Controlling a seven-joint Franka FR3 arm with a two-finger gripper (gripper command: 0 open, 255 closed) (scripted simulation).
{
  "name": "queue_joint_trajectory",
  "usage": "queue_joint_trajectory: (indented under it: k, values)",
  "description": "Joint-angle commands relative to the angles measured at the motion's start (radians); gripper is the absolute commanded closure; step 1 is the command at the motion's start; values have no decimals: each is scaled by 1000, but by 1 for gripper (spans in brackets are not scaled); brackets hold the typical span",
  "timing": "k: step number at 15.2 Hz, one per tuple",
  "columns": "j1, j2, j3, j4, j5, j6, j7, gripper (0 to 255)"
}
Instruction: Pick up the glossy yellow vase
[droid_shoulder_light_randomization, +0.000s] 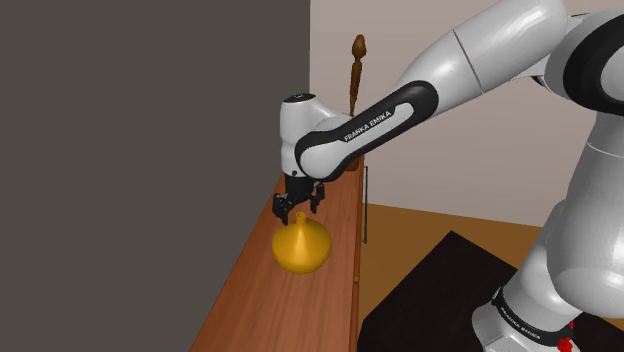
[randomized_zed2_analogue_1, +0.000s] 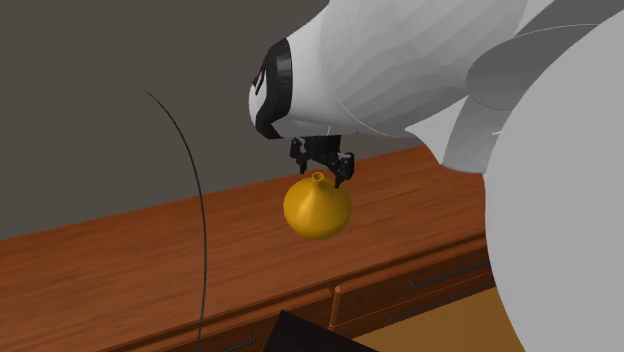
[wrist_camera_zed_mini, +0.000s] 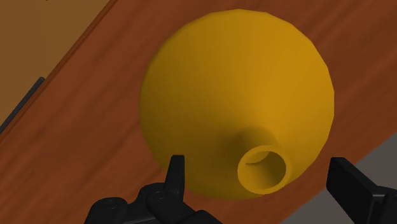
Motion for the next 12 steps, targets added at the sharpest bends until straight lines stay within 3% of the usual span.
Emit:
queue_joint_trajectory:
  k: [1, 12]
  values:
    - [0, 1, 0, -2, 0, 3, 0, 255]
    - [-1, -14, 1, 8, 5, -21, -3, 255]
